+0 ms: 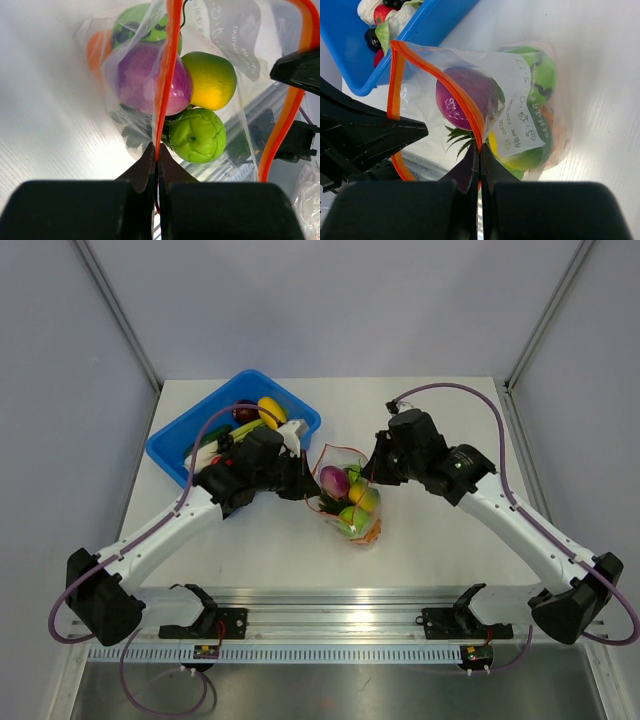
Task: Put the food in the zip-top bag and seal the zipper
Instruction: Adjust the zipper food storage bag at the center of the board.
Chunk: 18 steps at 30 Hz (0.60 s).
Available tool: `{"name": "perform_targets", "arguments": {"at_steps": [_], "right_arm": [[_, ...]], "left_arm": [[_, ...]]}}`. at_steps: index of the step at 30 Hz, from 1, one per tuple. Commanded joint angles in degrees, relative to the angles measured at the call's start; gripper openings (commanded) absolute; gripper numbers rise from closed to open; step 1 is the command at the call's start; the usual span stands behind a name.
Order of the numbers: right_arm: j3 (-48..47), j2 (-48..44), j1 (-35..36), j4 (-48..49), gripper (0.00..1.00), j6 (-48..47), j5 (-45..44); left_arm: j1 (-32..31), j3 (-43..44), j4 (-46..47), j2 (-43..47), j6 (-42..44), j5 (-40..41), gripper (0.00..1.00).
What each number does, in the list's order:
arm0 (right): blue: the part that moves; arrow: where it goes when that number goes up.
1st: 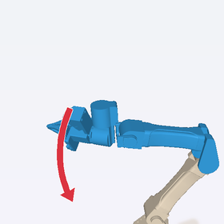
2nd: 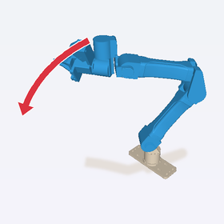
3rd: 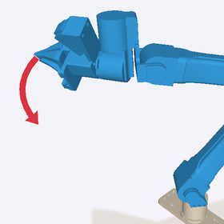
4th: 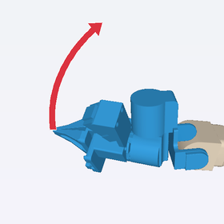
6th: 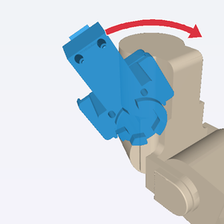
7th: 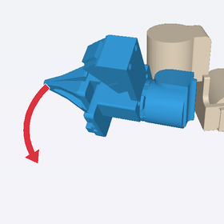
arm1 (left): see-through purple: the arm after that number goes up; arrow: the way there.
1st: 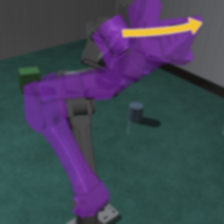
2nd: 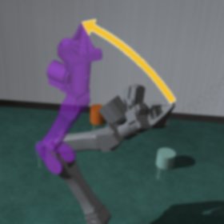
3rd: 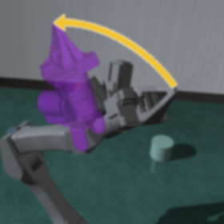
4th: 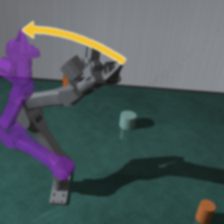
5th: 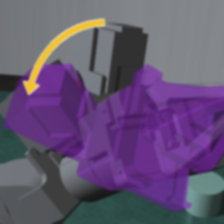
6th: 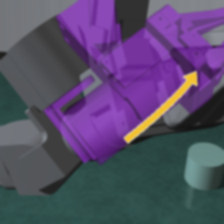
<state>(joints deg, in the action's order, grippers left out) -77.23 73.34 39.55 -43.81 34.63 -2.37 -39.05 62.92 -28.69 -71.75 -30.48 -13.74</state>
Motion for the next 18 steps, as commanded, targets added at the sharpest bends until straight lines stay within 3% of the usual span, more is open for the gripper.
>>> {"name": "perform_targets", "arguments": {"at_steps": [1, 7, 13, 14, 15, 16, 18], "right_arm": [[-3.1, 0.7, 0.2, 0.3, 0.00, -1.8, -0.9], [-10.8, 7.1, 0.3, 0.7, 0.00, -7.6, -2.4], [-14.5, 10.2, 0.3, -0.8, 0.00, -10.2, -1.9], [-13.3, 10.2, 0.3, 0.0, 0.00, -10.0, -1.3], [-12.7, 10.1, 0.3, 0.5, 0.00, -9.8, -0.9], [-12.2, 9.9, 0.3, 0.7, 0.00, -9.6, -0.4], [-10.8, 9.8, 0.3, 1.5, 0.00, -9.0, 0.6]], "left_arm": [[0.2, 2.7, 3.1, 0.5, 0.9, -3.3, 0.00], [0.1, 1.3, 8.1, 0.0, -4.9, -5.6, 0.00], [0.1, -0.2, 13.6, -0.9, -15.0, 2.1, 0.00], [0.1, 0.0, 13.8, -1.1, -14.6, 2.5, 0.05], [0.1, 0.8, 13.7, -1.7, -14.1, 2.5, 0.18], [0.1, 1.4, 13.0, -2.0, -13.4, 2.6, 0.50], [0.1, 3.5, 9.4, -2.3, -10.0, 4.9, 0.67]]}}
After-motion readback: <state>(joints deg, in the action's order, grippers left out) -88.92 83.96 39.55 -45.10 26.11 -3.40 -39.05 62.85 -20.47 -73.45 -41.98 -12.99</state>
